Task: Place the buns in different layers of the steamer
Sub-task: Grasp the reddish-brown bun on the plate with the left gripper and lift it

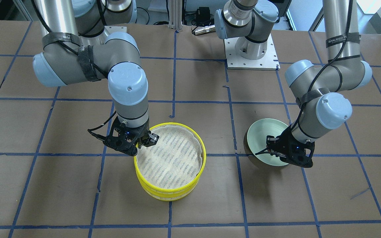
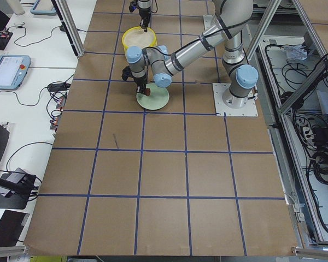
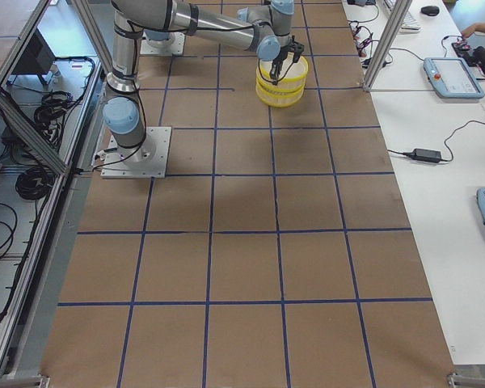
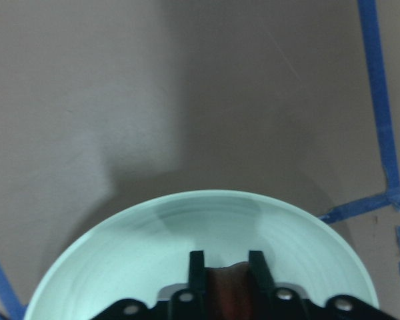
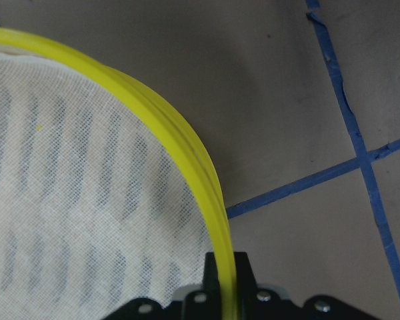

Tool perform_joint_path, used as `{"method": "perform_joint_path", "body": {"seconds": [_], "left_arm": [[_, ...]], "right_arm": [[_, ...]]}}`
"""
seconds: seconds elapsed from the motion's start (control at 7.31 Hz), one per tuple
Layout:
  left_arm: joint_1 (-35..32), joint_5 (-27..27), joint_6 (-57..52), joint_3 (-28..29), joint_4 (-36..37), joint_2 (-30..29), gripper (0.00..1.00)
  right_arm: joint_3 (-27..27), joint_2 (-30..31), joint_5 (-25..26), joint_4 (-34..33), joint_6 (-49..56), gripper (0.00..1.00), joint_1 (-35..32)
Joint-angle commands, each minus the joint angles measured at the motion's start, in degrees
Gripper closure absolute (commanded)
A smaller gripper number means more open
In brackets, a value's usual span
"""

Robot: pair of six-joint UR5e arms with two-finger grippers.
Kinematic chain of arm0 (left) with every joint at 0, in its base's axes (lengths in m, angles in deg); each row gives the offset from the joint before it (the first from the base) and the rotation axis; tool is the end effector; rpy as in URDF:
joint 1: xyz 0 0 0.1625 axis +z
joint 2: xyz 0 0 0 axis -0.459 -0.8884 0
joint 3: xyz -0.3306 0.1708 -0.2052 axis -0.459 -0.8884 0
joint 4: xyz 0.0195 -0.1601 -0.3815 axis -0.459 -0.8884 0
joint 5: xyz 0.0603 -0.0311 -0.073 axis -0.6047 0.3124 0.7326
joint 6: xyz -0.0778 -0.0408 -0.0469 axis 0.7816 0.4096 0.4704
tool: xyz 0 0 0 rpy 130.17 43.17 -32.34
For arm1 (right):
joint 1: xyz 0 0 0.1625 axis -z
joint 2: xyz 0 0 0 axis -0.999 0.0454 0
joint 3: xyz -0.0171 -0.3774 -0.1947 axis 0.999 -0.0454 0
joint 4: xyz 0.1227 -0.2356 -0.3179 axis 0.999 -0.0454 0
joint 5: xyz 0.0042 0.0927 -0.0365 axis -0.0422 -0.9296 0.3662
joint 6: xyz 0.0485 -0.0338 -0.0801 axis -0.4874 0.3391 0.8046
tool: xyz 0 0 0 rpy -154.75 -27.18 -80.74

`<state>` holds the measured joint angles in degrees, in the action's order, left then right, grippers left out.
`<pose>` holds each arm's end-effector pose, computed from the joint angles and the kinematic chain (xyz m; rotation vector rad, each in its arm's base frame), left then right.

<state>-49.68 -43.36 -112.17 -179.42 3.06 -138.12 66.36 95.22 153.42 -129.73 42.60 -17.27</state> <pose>-0.0085 -0.5783 0.2414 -0.3872 -3.0598 -0.0128 0.2785 -0.5618 0.2897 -0.5498 -3.0358 0.0424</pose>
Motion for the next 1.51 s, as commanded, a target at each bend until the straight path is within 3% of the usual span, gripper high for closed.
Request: {"method": "perform_joint_path", "body": {"seconds": [0.0, 0.55, 1.37], "left_arm": [[-1.8, 0.8, 3.7, 3.5, -2.7, 4.8, 0.85], [-7.4, 6.7, 13.5, 8.3, -2.7, 6.1, 0.85], [-10.7, 6.7, 18.0, 9.4, -2.3, 5.5, 0.85]], "right_arm": [[0.3, -0.2, -0.1, -0.3, 0.0, 0.88, 0.0], [-0.2, 0.0, 0.8, -0.5, 0.3, 0.88, 0.0], [0.2, -0.6, 0.7, -1.7, 0.2, 0.86, 0.0]]}}
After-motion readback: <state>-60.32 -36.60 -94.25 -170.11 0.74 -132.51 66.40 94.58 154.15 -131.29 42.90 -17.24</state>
